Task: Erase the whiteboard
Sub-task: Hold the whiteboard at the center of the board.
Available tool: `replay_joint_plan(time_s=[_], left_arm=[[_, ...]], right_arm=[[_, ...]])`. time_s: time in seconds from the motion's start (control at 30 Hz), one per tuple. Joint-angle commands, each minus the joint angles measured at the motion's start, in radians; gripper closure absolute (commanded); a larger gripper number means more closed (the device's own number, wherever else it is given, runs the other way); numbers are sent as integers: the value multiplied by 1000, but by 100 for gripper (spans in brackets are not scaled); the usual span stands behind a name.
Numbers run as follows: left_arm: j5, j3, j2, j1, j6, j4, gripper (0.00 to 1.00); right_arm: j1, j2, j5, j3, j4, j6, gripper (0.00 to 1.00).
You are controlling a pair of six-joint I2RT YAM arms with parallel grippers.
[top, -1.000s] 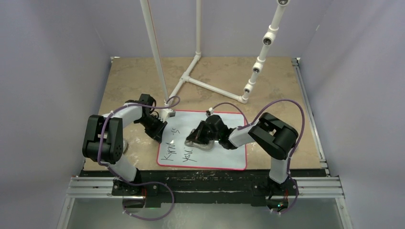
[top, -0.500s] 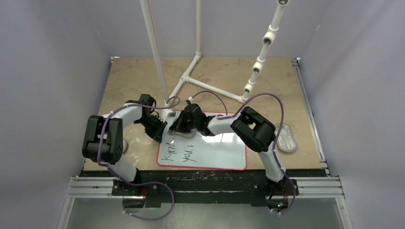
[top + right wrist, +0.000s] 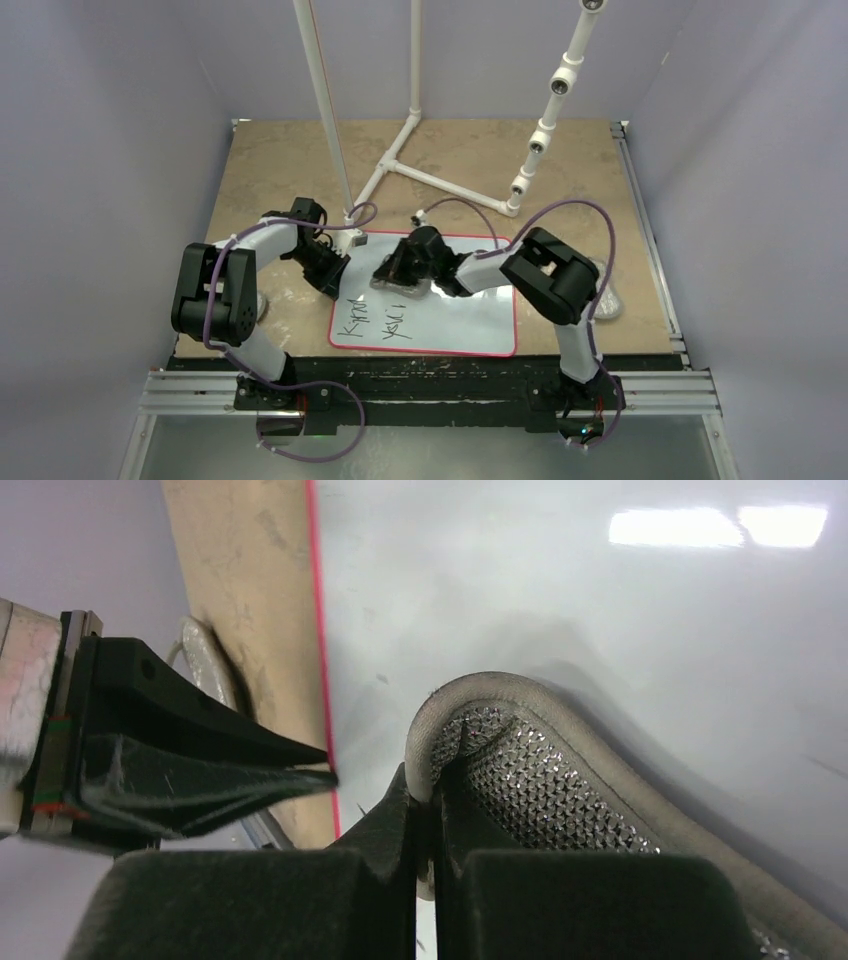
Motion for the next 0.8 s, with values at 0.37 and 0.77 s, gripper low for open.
replay_joint_plan(time_s=[0.37, 0.77], left_arm=[[-195, -67, 96, -20, 109, 236, 100], [-194, -71, 91, -25, 118, 220, 100]], right_arm=[[101, -80, 14, -351, -260, -152, 100], [226, 92, 13, -117, -231, -171, 100]])
